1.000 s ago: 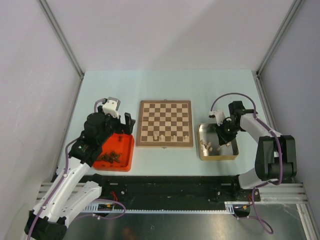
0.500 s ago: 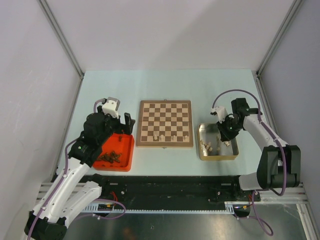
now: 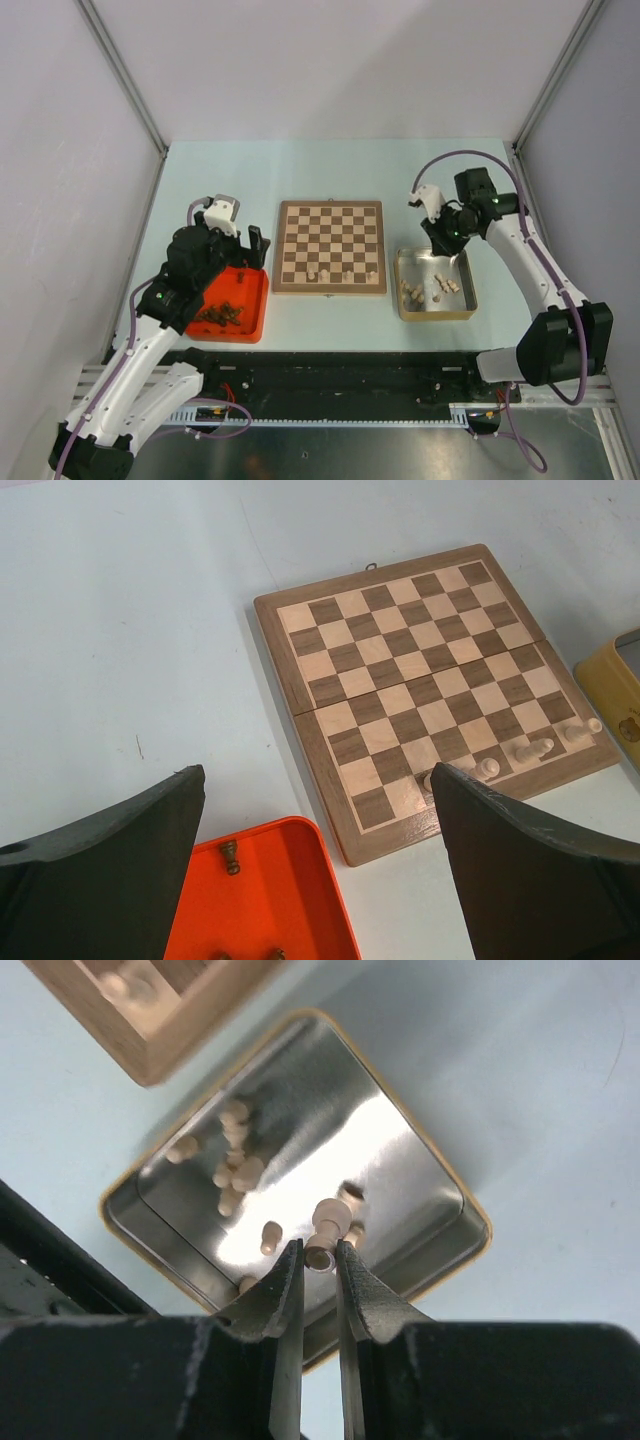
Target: Set up the chess pieces on the board
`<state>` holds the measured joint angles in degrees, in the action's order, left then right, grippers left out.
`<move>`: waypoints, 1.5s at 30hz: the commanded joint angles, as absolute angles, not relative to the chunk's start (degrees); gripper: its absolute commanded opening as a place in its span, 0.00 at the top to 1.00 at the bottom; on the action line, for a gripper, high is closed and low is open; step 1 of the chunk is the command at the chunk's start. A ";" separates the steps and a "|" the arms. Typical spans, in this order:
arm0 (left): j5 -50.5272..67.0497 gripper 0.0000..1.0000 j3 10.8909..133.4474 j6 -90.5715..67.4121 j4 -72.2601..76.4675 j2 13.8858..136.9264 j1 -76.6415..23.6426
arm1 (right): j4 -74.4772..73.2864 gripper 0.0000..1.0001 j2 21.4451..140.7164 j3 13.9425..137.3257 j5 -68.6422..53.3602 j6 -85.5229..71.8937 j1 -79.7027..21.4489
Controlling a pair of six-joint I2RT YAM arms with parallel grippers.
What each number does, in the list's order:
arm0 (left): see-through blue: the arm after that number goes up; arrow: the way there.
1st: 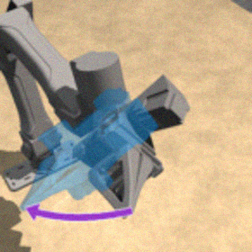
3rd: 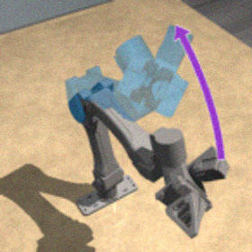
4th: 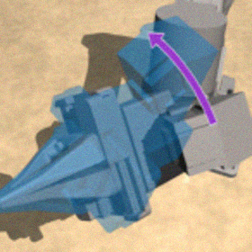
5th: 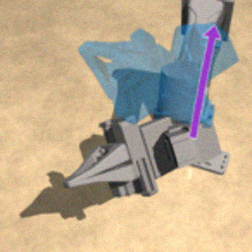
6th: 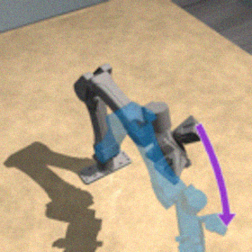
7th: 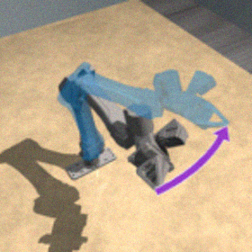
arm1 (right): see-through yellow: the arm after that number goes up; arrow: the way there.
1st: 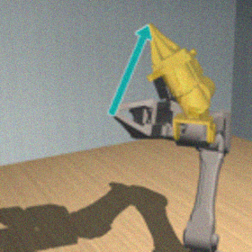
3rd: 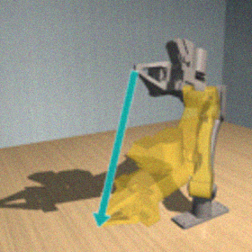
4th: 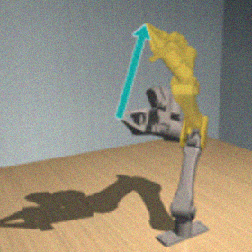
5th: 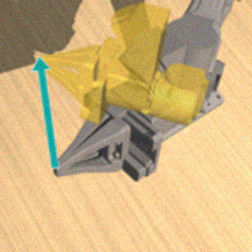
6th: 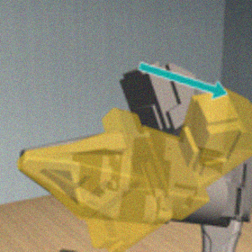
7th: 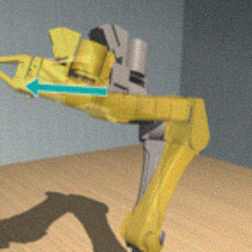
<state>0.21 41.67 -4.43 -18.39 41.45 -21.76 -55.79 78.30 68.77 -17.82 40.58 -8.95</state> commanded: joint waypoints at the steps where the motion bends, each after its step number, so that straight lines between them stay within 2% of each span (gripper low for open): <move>1: -1.39 0.00 41.48 -2.29 -17.67 40.60 -21.27 | -56.34 0.88 79.01 74.61 -20.65 39.56 -14.66; 8: -5.17 0.00 41.05 -2.02 -17.67 38.68 -21.18 | -53.00 0.87 87.44 85.85 -22.84 35.51 -31.97; 15: -14.39 0.00 40.52 -2.72 -17.49 34.73 -21.01 | -55.01 0.87 101.67 101.84 -26.02 34.19 -40.67; 25: -29.34 0.00 38.85 -4.48 -16.09 26.02 -20.04 | -55.46 0.86 119.26 120.31 -26.02 30.68 -46.58; 33: -32.26 0.00 37.27 -4.75 -13.71 19.08 -19.16 | -57.13 0.85 129.10 131.82 -23.03 29.71 -49.57; 45: -29.89 0.00 36.65 -4.66 -12.75 16.79 -18.72 | -58.01 0.84 134.30 133.42 -17.05 31.20 -53.35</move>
<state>-29.87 37.17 -4.08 -14.87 17.54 -19.35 -56.47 133.62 131.94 -19.20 30.55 -52.23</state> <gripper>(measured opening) 0.996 0.185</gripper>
